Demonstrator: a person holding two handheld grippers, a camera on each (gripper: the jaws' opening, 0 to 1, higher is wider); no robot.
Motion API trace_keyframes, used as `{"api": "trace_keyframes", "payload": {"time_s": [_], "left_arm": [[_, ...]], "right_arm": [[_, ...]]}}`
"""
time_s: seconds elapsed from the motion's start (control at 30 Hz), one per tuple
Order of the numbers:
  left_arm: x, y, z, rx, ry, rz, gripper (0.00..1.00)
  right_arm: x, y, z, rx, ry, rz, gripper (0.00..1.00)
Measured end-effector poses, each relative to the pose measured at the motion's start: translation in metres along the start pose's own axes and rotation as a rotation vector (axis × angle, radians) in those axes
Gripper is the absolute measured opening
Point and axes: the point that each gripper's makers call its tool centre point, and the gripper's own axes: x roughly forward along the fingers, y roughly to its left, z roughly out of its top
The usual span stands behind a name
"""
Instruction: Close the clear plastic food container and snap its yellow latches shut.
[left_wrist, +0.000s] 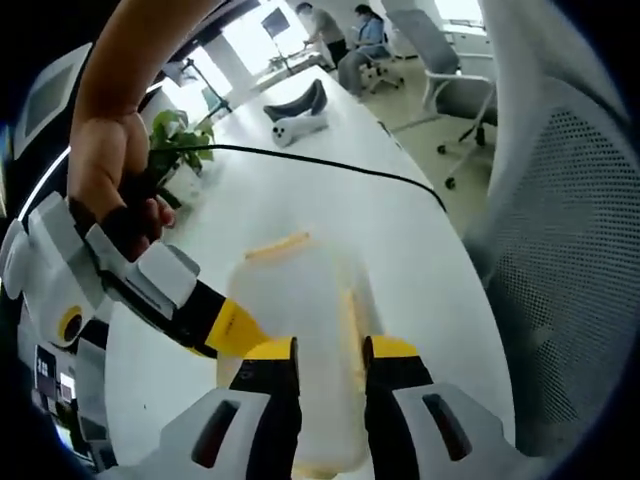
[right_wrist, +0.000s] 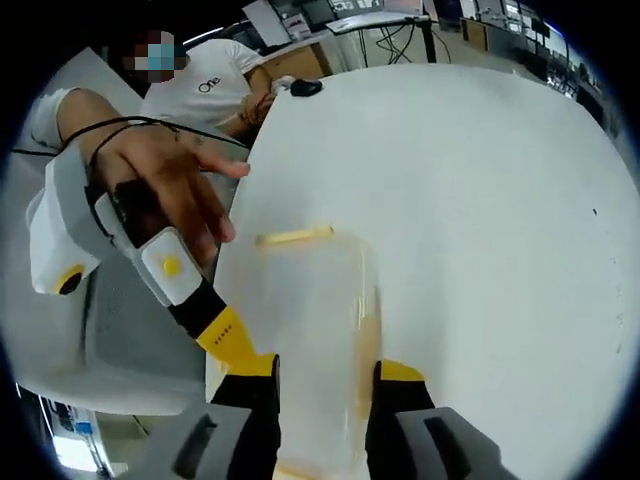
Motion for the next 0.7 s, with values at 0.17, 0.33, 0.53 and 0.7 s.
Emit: {"api": "trace_keyframes", "payload": {"time_s": [0.17,0.33,0.53,0.7], "left_arm": [[-0.001,0.001,0.001,-0.015,0.006,0.007,0.22],[-0.003,0.001,0.004,-0.055,-0.009,-0.01,0.23],[-0.007,-0.002,0.001,-0.026,0.005,0.006,0.24],[-0.012,0.002,0.0,-0.041,0.014,0.029,0.28]], "right_arm": [[-0.003,0.001,0.0,0.001,-0.056,-0.04,0.35],[-0.005,0.003,0.001,0.001,-0.052,-0.067,0.35],[-0.008,0.004,-0.001,-0.068,-0.045,-0.128,0.44],[-0.012,0.006,-0.005,-0.091,-0.039,-0.162,0.46]]}}
